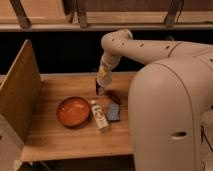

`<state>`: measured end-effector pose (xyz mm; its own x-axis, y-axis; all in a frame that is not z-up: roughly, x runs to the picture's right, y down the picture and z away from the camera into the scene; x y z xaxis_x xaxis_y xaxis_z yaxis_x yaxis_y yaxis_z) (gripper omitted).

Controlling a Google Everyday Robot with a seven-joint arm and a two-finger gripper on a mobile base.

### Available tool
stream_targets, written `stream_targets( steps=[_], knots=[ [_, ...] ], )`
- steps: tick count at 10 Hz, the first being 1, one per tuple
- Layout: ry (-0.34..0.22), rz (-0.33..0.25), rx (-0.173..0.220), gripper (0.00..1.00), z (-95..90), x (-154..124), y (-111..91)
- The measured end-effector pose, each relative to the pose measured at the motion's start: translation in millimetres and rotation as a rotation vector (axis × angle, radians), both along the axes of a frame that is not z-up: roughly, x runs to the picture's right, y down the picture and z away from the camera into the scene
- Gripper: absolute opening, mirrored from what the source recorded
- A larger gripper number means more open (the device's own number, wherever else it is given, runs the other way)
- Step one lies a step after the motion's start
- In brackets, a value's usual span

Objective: Place the ceramic cup over the eraser

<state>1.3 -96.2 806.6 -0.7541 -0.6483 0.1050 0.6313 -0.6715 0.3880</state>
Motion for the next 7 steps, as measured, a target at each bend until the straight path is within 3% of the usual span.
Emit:
stream_targets(
  steps=[4,7],
  knots=[
    [0.008,-0.044,0.009,0.00,4.8,-8,-10],
    [-0.009,-0.065,0.003,0.00,22.1,-11,-11]
  ],
)
